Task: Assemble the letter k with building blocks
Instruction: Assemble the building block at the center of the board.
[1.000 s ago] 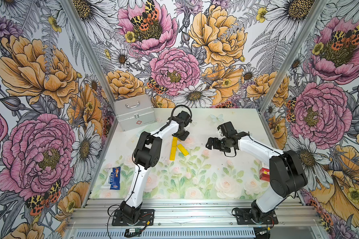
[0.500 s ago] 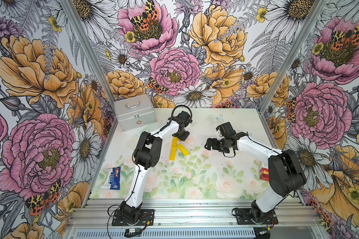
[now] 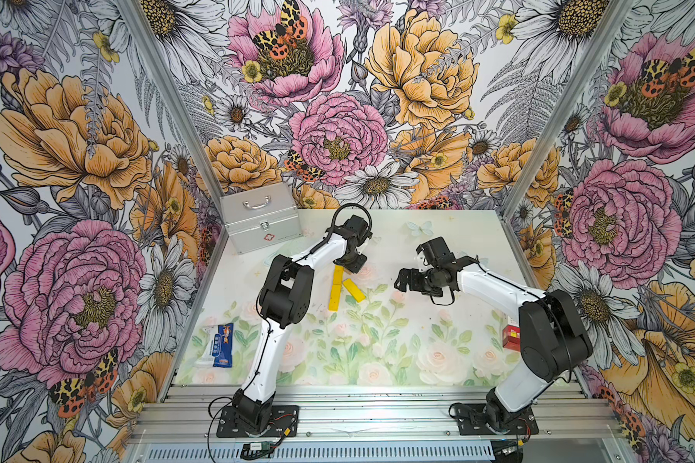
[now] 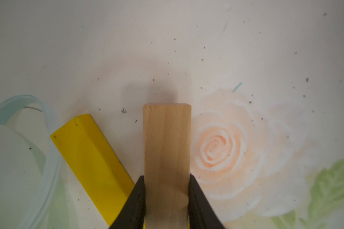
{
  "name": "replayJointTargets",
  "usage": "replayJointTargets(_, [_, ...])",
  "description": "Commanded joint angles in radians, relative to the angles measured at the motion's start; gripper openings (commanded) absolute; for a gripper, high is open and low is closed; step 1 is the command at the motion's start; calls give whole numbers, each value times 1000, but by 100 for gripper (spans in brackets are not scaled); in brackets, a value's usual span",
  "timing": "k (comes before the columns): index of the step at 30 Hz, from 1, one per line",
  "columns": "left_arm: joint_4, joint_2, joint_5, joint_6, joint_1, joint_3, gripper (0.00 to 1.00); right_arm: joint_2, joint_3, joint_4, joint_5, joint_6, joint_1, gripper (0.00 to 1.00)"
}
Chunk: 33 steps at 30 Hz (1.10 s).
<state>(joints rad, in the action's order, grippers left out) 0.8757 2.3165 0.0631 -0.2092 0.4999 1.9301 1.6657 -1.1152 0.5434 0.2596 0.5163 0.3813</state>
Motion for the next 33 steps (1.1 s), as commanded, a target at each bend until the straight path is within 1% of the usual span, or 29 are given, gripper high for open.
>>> replayJointTargets(1, [1, 23, -13, 3, 0, -12, 10, 22, -31, -12, 4, 12, 8, 99])
replayJointTargets(7, [1, 27, -16, 5, -1, -14, 11, 23, -34, -12, 4, 12, 11, 99])
replayJointTargets(11, [1, 30, -13, 4, -2, -13, 15, 25, -34, -12, 4, 13, 13, 99])
replayJointTargets(29, [2, 41, -19, 8, -9, -16, 17, 38, -40, -12, 7, 11, 18, 99])
replayJointTargets(33, [2, 39, -13, 8, -10, -17, 24, 41, -43, -11, 7, 11, 19, 99])
